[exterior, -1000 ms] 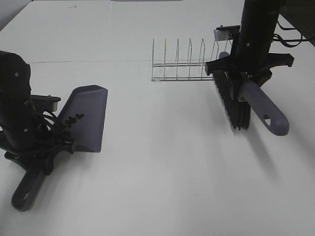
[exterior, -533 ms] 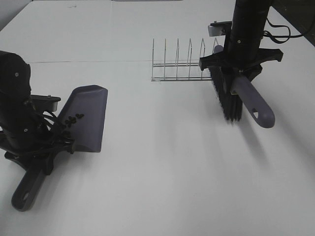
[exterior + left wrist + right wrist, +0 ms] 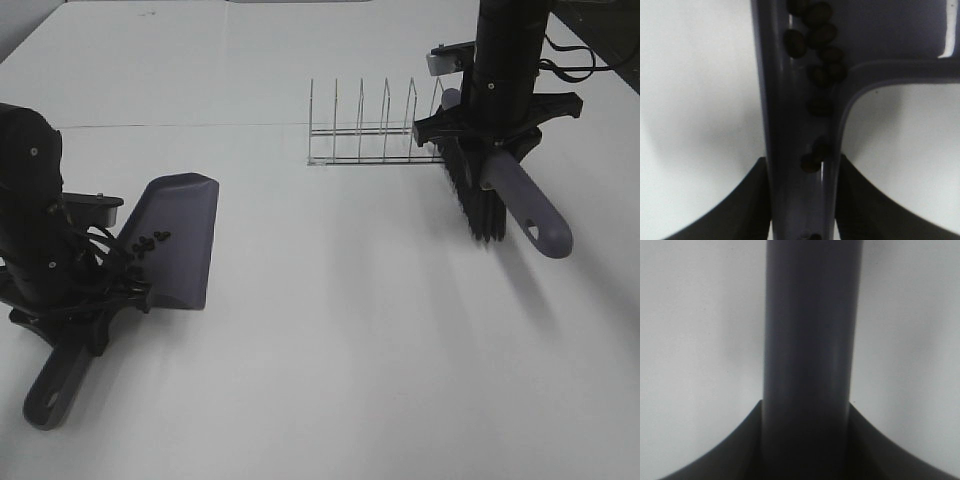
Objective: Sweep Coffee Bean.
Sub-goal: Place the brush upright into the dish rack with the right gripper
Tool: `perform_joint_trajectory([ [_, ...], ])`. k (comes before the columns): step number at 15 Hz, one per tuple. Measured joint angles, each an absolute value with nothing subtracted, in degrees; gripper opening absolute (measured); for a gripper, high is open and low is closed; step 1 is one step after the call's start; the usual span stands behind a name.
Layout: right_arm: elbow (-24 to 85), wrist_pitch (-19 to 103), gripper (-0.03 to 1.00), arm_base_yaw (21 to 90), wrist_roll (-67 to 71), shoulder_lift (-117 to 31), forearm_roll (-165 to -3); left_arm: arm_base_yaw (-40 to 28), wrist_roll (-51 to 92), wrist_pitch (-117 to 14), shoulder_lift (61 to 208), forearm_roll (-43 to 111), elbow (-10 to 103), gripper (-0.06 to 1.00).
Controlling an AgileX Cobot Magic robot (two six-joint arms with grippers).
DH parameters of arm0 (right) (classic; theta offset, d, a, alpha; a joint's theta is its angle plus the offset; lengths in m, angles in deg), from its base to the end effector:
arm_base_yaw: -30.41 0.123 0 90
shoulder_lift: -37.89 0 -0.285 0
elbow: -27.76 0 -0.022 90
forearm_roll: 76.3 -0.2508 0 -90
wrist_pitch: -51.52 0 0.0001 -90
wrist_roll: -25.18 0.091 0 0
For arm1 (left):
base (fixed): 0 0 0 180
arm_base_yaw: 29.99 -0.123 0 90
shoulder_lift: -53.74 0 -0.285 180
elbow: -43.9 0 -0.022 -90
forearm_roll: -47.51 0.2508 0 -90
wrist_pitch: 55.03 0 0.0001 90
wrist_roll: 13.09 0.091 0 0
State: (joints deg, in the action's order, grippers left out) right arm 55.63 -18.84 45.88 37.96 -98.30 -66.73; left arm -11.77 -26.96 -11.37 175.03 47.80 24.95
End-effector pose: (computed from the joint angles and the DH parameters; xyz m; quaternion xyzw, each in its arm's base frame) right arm 0.4404 0.1071 0.1725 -0.0505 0.9955 -0.0737 0.0304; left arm 0.3032 -0.0995 0.0970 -0.0398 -0.9986 -0.0110 0.0322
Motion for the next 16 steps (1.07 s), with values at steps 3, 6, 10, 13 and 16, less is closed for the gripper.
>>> perform_joint_trajectory([
  [3,55.63,-18.84,0.31,45.88,38.19,-98.30,-66.16,-11.77,-26.96,-11.37,175.03,47.51,24.95,0.35],
  [6,55.46,-18.78,0.31,45.88,37.84,-98.18,-66.45,-11.77,-26.96,-11.37,175.03,47.51,24.95,0.35],
  [10,52.65,-18.84,0.31,45.59,37.84,-97.67,-66.16,-11.77,-26.96,-11.37,175.03,47.80,24.95,0.35],
  [13,52.13,-18.90,0.31,44.79,37.84,-97.61,-66.50,-11.77,-26.96,-11.37,175.03,47.80,24.95,0.35],
  [16,52.13,-18.84,0.31,44.73,37.84,-97.49,-66.79,-11.77,-26.96,-11.37,175.03,47.80,24.95,0.35],
])
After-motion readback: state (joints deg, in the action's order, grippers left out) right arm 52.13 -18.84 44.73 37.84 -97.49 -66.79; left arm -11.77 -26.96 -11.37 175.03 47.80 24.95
